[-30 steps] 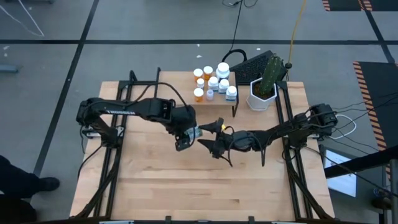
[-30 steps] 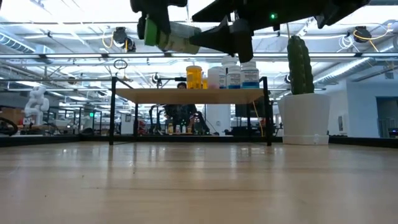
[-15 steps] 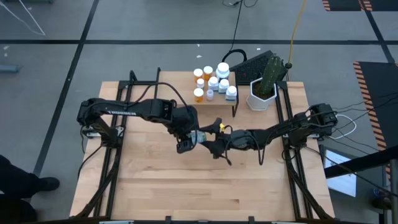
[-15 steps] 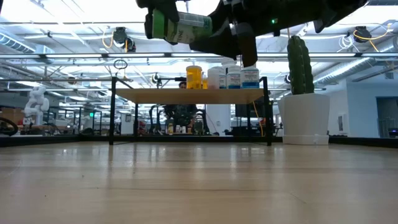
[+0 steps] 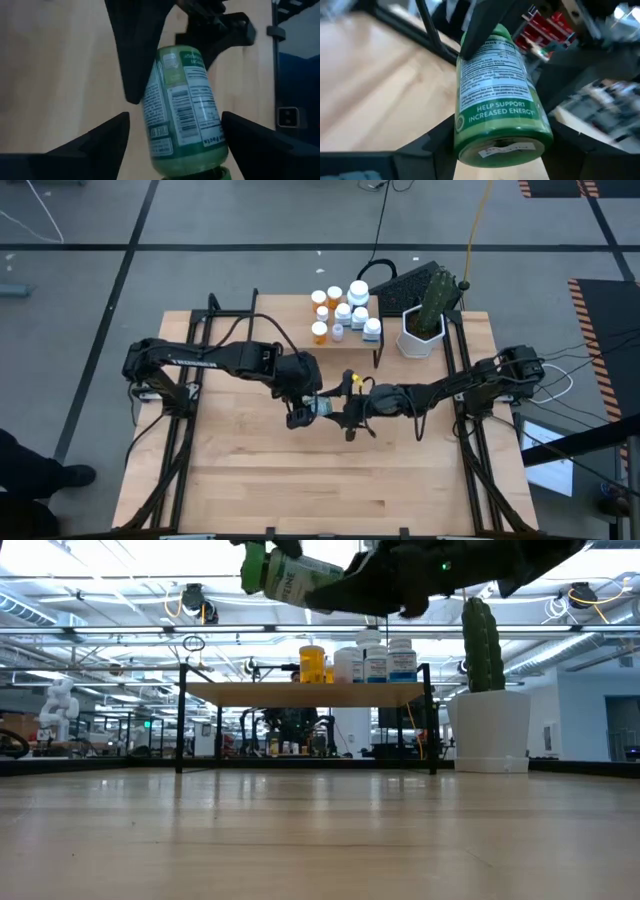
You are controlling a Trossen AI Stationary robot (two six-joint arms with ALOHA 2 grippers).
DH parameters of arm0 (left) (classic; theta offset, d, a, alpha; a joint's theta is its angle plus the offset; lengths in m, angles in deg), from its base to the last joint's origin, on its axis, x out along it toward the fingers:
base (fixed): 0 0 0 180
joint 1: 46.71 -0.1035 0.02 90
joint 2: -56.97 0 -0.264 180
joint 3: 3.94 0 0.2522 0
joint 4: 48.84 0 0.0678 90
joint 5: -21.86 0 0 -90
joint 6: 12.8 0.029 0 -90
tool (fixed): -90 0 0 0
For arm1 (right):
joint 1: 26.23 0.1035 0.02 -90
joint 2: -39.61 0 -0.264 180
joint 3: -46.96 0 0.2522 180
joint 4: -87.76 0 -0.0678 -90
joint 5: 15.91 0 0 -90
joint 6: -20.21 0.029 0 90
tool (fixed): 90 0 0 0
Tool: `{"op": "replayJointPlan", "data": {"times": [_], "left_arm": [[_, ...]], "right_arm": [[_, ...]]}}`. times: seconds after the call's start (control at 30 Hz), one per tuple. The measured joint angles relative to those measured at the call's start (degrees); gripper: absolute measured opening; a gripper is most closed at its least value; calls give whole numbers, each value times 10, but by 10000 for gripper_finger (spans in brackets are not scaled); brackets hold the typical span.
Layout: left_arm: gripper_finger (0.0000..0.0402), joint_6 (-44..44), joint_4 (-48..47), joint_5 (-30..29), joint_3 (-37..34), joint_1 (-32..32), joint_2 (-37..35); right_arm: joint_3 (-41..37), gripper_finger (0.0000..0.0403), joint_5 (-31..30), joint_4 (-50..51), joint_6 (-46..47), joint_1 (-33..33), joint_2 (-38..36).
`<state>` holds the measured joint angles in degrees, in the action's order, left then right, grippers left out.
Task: Pick and place medicine bottles onto shelf by color
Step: Put the green pill bottle on the shelf
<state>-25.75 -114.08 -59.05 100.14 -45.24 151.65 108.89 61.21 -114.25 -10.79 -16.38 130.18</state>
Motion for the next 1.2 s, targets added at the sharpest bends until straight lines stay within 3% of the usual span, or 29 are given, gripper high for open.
{"op": "replayJointPlan", "data": {"times": [0.1, 0.4, 0.57, 0.73, 0.93, 1.2], "left_arm": [[333, 19, 10, -35, 1, 8, -15], [339, 174, 128, -264, 1, 104, -48], [330, 230, 182, -283, 1, 127, -48], [330, 225, 214, -294, 1, 128, -47], [318, 251, 308, -275, -15, 124, -38], [250, 232, 316, -272, -33, 120, -38]], "right_arm": [[-17, 226, 51, -15, 67, -22, -17], [-109, 226, 226, -219, 251, -79, -51], [-150, 229, 296, -352, 321, -100, -52], [-170, 229, 313, -418, 324, -102, -51], [-170, 230, 313, -421, 324, -102, -51], [-171, 230, 316, -429, 331, -102, -51]]}}
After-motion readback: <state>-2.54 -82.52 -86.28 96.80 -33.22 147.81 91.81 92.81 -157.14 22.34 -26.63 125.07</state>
